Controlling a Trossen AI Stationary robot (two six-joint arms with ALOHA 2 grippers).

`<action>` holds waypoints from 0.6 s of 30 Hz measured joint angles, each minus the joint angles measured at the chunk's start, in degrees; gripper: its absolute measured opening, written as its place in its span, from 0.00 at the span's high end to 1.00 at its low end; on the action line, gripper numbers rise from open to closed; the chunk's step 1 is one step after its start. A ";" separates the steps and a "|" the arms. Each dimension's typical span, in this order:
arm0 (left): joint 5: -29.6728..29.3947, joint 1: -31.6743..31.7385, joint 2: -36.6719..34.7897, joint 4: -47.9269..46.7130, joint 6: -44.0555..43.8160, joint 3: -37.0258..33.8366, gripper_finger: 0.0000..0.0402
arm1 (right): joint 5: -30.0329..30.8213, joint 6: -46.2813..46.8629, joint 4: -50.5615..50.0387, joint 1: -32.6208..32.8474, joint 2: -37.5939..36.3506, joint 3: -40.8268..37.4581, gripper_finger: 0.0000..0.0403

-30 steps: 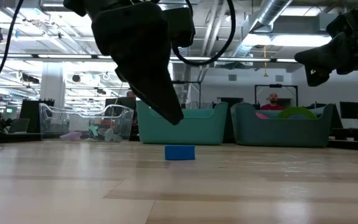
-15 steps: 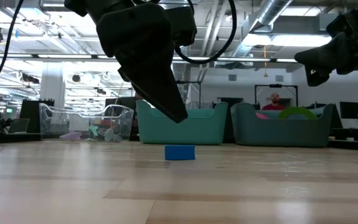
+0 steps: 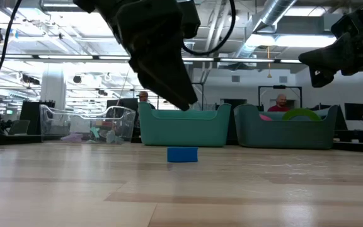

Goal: Pick and place Stapler, Stapler remover, tape
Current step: Put the blue stapler into the green bin

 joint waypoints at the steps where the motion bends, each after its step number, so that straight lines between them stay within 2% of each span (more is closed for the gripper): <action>1: 0.02 0.37 -0.34 0.03 0.00 -0.04 0.23 | 0.00 -0.02 0.02 0.00 -0.01 -0.02 1.00; 18: -0.03 3.52 -4.69 -0.16 1.51 -0.19 0.23 | 0.00 0.00 0.01 0.00 0.00 -0.02 1.00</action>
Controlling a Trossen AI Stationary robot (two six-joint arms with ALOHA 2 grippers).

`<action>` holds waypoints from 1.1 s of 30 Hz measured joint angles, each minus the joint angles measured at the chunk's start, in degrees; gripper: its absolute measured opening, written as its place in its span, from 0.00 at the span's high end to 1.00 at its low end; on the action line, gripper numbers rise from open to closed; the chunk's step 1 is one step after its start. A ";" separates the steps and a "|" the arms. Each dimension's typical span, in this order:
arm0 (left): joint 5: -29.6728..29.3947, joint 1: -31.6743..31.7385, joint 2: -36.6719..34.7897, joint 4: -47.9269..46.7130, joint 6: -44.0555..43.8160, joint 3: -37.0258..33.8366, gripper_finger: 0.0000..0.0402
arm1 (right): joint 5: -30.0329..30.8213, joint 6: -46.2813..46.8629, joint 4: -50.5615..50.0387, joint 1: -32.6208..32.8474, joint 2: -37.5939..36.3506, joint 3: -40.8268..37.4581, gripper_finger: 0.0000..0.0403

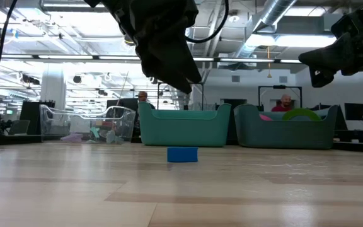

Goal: Pick and place Stapler, Stapler remover, tape
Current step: Put the blue stapler into the green bin

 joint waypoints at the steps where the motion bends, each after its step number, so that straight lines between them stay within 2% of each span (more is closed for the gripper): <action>1: 0.00 0.01 0.00 0.11 -0.01 0.00 0.23 | 0.00 0.00 -0.01 0.00 0.00 0.01 1.00; 10: 0.02 -0.53 0.02 0.37 -0.50 -0.43 0.23 | 0.00 0.00 -0.01 -0.01 0.00 0.00 1.00; 18: 0.00 -4.38 0.09 0.21 -2.18 -4.20 0.23 | 0.00 -0.01 -0.01 0.00 0.00 0.00 1.00; 23: -3.66 -6.63 0.11 2.34 -5.89 -6.66 0.23 | 0.00 0.00 -0.01 -0.01 0.00 0.00 1.00; 33: -4.27 -8.51 0.13 12.67 -6.07 -11.84 0.09 | 0.00 0.00 -0.01 0.00 -0.01 0.00 1.00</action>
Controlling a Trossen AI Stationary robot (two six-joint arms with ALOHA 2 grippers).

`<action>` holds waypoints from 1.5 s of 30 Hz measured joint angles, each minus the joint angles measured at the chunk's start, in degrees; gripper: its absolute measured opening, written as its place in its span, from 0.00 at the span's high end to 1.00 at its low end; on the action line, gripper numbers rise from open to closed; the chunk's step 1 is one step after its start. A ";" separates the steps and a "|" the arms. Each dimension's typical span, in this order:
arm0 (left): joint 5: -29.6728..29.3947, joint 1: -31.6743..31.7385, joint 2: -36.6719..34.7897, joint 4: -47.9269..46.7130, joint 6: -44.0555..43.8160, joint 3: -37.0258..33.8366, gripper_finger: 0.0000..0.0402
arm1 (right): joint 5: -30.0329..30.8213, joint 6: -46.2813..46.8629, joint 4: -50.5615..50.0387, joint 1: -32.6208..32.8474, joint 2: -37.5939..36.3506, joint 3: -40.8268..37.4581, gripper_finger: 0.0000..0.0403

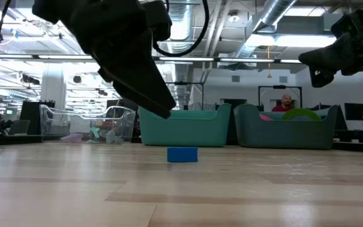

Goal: Pick and place Stapler, Stapler remover, tape
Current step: Put the blue stapler into the green bin

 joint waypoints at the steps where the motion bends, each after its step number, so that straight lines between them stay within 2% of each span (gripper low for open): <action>1: -0.44 0.04 0.00 1.11 0.06 -0.57 0.07 | 0.00 -0.02 0.02 -0.02 0.01 0.02 1.00; 10: -1.61 0.78 0.00 9.41 6.35 -4.23 0.05 | 0.00 0.00 0.01 0.00 0.01 0.00 1.00; 18: -0.84 1.29 5.21 20.25 6.49 -5.27 0.05 | 0.00 -0.01 -0.02 -0.01 0.01 0.00 1.00; 28: -1.44 1.22 9.91 21.36 7.56 -5.27 0.06 | -0.01 -0.02 0.00 -0.01 0.01 0.00 1.00; 35: -1.39 1.14 11.52 22.40 7.45 -5.28 0.13 | 0.00 -0.02 0.00 0.00 0.00 0.00 1.00; 45: -1.28 1.16 11.52 22.34 7.41 -5.27 0.35 | 0.00 -0.01 0.00 0.00 0.01 0.02 1.00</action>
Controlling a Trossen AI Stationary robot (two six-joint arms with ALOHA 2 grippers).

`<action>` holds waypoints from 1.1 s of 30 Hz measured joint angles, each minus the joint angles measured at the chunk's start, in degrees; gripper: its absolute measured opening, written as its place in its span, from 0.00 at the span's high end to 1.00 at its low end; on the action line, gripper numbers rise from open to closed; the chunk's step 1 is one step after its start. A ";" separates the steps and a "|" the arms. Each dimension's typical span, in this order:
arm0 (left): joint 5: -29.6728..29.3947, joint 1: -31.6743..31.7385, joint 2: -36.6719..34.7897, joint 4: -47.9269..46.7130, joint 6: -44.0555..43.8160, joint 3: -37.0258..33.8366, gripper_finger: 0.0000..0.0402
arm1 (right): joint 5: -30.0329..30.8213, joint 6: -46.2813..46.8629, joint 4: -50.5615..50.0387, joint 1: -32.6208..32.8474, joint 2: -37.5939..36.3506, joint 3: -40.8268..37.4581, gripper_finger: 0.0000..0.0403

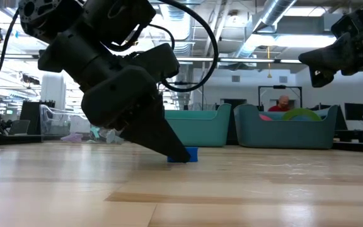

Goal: Pick and place Stapler, Stapler remover, tape
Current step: Put the blue stapler into the green bin

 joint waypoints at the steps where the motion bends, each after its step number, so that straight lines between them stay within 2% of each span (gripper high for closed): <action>1: 0.00 0.00 0.00 0.00 0.00 0.00 0.37 | 0.00 -0.01 0.00 0.00 0.00 -0.02 1.00; 8: 0.07 -0.04 0.00 0.01 0.00 0.00 0.52 | 0.00 -0.02 0.00 -0.02 0.00 -0.01 1.00; 13: 0.07 -0.05 -0.02 0.02 0.00 0.00 0.58 | 0.00 0.00 0.00 -0.01 -0.01 -0.02 1.00; 33: 0.04 -0.04 -0.04 0.02 0.13 0.00 0.69 | 0.00 0.01 0.00 -0.01 0.00 -0.02 1.00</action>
